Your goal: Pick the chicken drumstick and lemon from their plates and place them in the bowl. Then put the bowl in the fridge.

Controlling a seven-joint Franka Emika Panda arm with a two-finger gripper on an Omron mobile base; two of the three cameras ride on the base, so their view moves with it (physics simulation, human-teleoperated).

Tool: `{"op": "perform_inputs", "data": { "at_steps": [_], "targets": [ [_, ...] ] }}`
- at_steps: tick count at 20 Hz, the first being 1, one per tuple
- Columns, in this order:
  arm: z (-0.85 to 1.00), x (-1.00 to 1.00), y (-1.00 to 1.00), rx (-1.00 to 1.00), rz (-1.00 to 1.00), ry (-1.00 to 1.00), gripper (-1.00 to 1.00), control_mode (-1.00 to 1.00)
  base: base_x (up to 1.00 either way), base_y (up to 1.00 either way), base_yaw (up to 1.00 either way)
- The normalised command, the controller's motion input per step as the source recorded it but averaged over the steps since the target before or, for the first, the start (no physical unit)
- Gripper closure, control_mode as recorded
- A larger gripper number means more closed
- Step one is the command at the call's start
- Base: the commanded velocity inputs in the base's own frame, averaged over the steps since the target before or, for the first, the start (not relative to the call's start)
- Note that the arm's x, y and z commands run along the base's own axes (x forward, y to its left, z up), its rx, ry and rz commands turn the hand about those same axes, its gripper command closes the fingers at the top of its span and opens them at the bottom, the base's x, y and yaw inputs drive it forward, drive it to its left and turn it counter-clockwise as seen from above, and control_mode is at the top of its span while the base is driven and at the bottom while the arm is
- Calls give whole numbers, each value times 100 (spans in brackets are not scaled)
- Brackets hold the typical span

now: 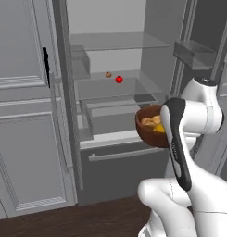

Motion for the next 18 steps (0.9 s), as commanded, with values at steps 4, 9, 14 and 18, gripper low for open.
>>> {"op": "perform_inputs", "data": {
  "at_steps": [4,9,14,18],
  "targets": [
    [0,0,0,0,0,0,100,100,89,0,0],
    [0,0,0,0,0,0,100,100,71,0,0],
    [0,0,0,0,0,0,100,100,61,0,0],
    [0,0,0,0,0,0,100,100,68,0,0]
  ]
}}
